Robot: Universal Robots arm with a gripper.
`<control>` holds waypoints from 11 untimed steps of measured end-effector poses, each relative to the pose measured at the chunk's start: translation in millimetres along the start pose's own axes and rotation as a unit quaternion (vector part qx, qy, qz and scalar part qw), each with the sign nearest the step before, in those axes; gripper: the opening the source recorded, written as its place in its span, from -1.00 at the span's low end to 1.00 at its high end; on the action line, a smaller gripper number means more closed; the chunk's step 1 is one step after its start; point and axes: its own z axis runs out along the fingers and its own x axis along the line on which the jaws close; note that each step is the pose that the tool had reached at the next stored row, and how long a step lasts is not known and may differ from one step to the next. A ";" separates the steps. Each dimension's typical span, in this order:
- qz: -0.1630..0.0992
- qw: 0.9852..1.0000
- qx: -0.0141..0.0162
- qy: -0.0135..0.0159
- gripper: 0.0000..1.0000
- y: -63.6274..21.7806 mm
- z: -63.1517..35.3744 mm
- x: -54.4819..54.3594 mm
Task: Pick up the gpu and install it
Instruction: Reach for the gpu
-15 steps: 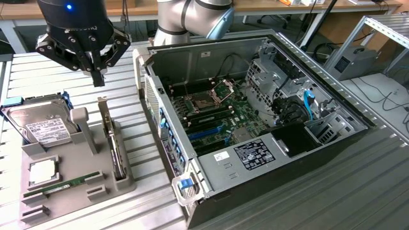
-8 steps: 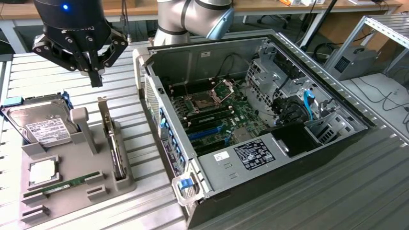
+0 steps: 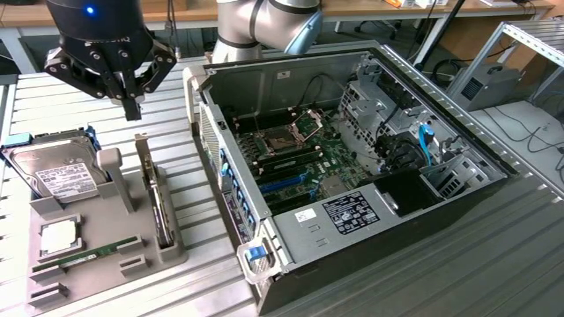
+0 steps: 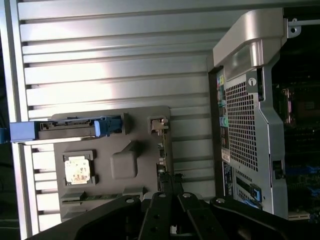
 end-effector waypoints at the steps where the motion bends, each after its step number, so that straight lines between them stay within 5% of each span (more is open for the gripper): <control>1: 0.000 1.000 0.000 0.000 -0.79 -0.7 -0.1 -0.1; 11: 0.000 1.000 0.000 0.000 -0.79 -17.1 -0.6 -1.4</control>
